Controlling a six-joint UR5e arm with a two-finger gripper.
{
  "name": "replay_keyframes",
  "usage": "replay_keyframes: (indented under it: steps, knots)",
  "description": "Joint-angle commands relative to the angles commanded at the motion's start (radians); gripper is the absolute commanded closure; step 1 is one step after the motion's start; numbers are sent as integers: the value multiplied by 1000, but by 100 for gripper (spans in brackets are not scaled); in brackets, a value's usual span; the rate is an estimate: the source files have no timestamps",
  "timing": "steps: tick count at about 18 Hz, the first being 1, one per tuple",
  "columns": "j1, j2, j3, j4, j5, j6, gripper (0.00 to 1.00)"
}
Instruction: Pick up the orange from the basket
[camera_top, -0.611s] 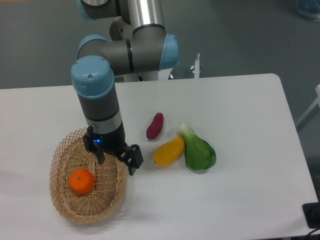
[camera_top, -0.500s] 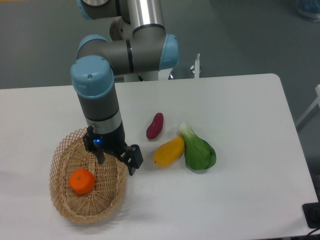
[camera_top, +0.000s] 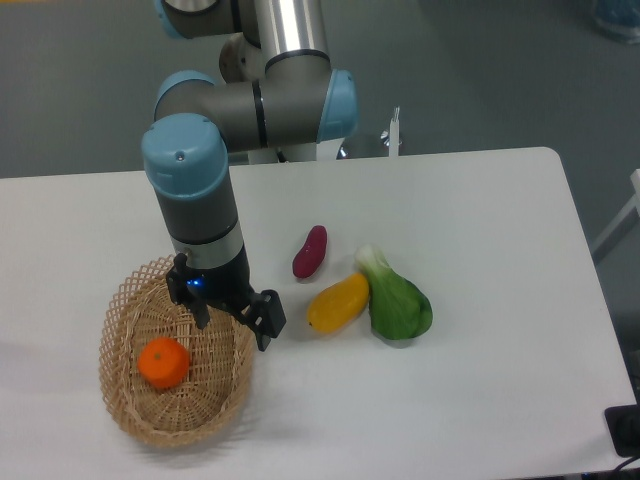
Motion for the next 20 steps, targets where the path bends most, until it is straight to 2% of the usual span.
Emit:
replay_keyframes:
  steps: [10,14,18,20]
  knots:
    - [-18,-43,0,3,3,-46,0]
    - [-20,-74,-11,52,2,-81,0]
    - [-51,-123,-8,54,0,-134,0]
    - [-57,-129,-9,54,-15,-143,0]
